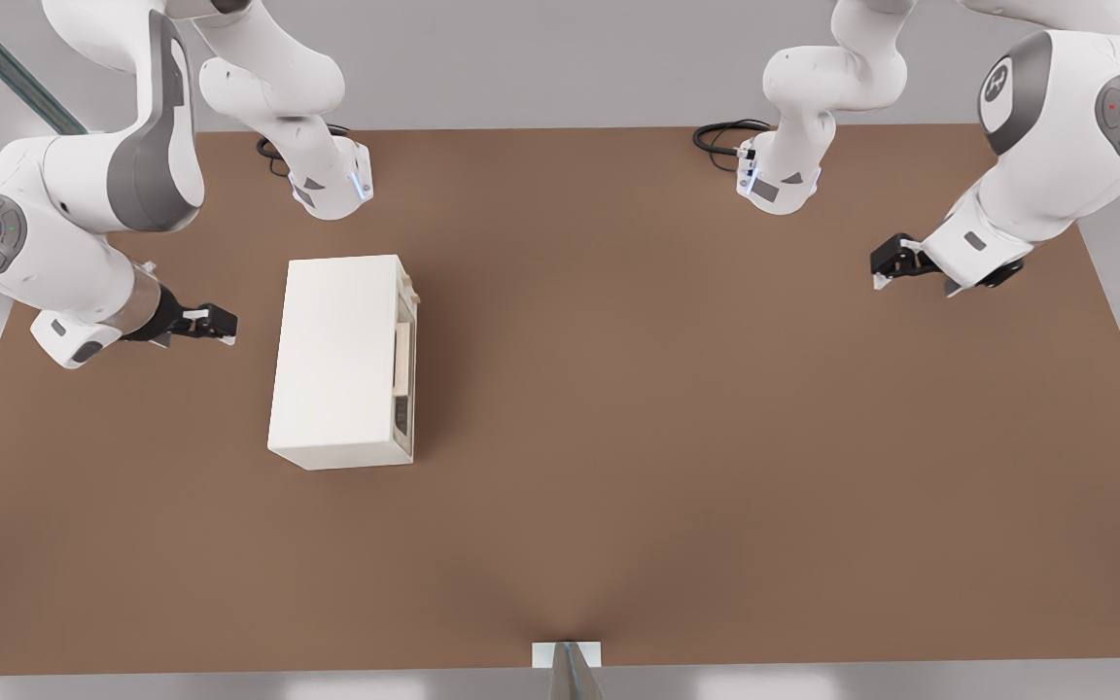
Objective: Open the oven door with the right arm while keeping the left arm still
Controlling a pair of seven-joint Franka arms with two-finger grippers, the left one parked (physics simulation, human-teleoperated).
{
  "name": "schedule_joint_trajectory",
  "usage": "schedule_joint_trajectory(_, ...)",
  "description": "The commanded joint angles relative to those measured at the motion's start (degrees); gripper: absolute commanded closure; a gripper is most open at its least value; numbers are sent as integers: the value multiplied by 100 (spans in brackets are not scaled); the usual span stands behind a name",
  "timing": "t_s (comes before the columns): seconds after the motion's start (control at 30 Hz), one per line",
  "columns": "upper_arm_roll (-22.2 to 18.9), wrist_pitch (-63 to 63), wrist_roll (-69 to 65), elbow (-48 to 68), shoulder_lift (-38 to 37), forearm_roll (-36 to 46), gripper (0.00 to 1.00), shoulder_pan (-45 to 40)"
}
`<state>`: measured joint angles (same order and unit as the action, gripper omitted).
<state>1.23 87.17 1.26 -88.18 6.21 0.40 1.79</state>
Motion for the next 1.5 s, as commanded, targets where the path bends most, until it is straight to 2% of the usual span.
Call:
schedule_joint_trajectory(0.0,0,-16,58,3,-6,4,0,14)
schedule_joint_trajectory(0.07,0,-33,-12,11,20,-66,0,32)
schedule_joint_trajectory(0.1,53,-42,-21,90,143,-512,0,320)
schedule_joint_trajectory(0.17,53,-60,-21,213,661,-1708,0,1647)
schedule_joint_trajectory(0.2,53,-60,-21,249,846,-2113,54,2026)
schedule_joint_trajectory(0.23,53,-60,-21,258,969,-2307,79,2281)
schedule_joint_trajectory(0.43,53,-376,409,161,1523,-3950,79,3855)
schedule_joint_trajectory(0.6,44,-983,1236,170,2209,-4803,79,4532)
schedule_joint_trajectory(0.77,-61,-1483,1991,187,2771,-5471,79,4716)
schedule_joint_trajectory(0.87,-70,-1800,2440,214,3052,-5621,79,4725)
schedule_joint_trajectory(1.47,-44,-1879,2897,486,3510,-5471,79,4743)
